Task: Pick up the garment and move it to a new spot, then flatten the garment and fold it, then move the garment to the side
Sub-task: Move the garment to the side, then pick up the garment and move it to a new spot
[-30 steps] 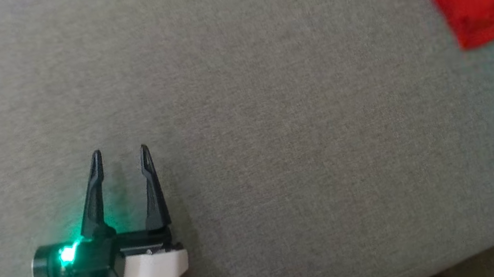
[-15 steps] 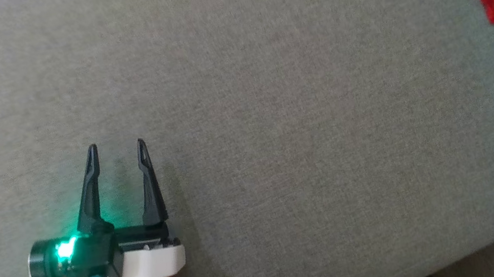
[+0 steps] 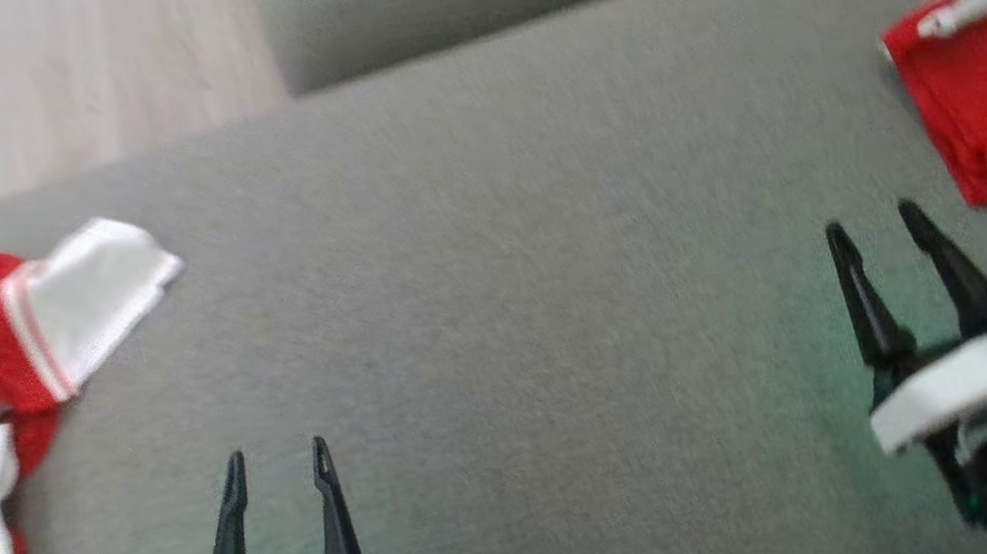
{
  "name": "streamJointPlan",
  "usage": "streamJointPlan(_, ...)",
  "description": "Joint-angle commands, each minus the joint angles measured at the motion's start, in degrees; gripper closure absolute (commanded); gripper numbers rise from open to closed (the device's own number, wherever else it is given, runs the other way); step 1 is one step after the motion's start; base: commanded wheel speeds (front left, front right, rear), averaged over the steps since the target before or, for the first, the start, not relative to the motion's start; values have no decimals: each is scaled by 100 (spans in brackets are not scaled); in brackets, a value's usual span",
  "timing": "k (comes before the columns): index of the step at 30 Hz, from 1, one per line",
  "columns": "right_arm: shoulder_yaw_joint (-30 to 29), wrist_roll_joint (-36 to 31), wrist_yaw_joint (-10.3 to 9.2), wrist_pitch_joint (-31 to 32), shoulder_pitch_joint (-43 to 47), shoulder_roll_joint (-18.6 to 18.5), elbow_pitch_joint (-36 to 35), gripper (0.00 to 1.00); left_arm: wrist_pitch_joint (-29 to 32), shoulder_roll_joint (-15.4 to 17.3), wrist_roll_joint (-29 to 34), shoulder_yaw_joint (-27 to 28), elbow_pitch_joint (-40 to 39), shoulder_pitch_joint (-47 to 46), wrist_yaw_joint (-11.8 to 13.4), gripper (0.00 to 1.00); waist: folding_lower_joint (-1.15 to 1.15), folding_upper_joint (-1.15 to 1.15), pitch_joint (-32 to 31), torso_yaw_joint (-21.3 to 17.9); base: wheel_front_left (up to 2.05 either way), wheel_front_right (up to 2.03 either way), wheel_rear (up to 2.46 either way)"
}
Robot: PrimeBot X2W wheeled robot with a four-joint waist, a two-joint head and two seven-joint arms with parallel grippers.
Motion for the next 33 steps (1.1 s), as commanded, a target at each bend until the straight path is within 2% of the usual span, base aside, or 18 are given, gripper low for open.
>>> streamJointPlan(1,21,-99,39,-61,-17,24,-279,0,-14,-12,14,164,-169,-168,47,0,3,0,-613,526,0,0,0)
streamJointPlan(7,-383,-730,39,-62,1026,516,-1154,0,-14,-13,118,251,-252,60,69,0,3,0,-990,756,0,0,0)
streamJointPlan(12,-629,-1013,39,-62,1736,660,-1592,0,-14,-13,182,233,-405,396,-10,0,3,0,-1136,868,0,0,0)
streamJointPlan(18,-728,-1100,39,-62,2035,701,-1546,0,-14,-13,156,224,-424,699,65,0,3,0,-1199,797,0,0,0)
streamJointPlan(26,-635,-989,39,-62,1996,706,-1509,0,-14,-13,140,314,-448,654,187,0,3,0,-1123,707,0,0,0)
streamJointPlan(33,-710,-913,39,-62,2009,706,-1504,0,-14,-14,174,362,-473,595,178,0,3,0,-1053,916,0,0,0)
